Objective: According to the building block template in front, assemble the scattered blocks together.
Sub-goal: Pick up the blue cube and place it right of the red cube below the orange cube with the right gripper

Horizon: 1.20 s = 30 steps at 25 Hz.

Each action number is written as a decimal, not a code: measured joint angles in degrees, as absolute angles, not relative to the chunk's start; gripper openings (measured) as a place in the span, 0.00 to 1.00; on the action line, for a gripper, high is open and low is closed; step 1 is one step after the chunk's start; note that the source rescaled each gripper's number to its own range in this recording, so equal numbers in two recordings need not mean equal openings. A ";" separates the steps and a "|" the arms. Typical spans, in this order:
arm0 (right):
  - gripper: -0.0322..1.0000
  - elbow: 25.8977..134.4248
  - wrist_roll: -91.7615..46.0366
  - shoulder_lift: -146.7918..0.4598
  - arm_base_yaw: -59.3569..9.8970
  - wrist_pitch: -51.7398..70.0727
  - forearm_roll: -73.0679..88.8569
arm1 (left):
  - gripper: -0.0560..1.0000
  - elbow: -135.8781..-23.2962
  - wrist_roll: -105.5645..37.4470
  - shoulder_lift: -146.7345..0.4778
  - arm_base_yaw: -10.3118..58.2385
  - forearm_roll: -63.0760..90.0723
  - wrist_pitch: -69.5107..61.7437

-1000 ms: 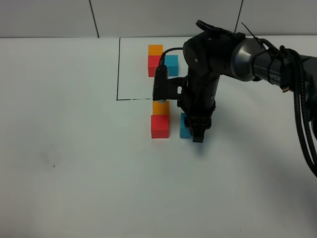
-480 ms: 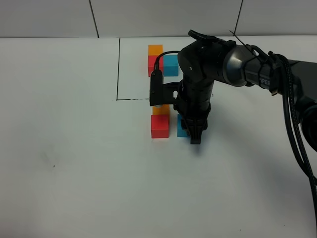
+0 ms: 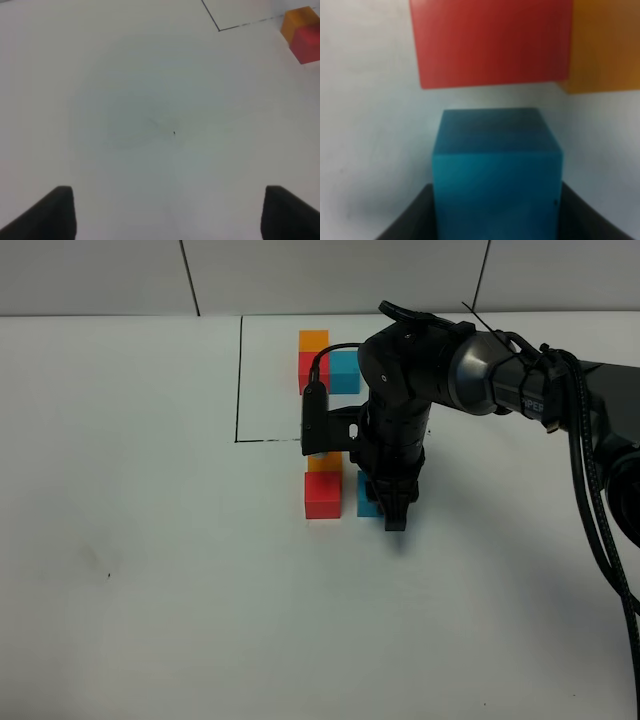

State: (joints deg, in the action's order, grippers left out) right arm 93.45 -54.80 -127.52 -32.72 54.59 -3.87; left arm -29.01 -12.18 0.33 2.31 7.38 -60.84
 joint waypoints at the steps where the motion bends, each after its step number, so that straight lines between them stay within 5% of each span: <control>1: 0.04 93.45 -54.86 -127.52 -32.72 54.59 -3.87 | 0.88 -29.01 -12.18 0.33 2.31 7.38 -60.84; 30: 0.04 94.68 -55.05 -129.28 -33.80 52.38 -1.89 | 0.88 -29.01 -12.11 0.33 2.31 7.38 -60.84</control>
State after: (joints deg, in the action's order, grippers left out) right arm 94.68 -55.05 -129.28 -33.80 52.38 -1.89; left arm -29.01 -12.11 0.33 2.31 7.38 -60.84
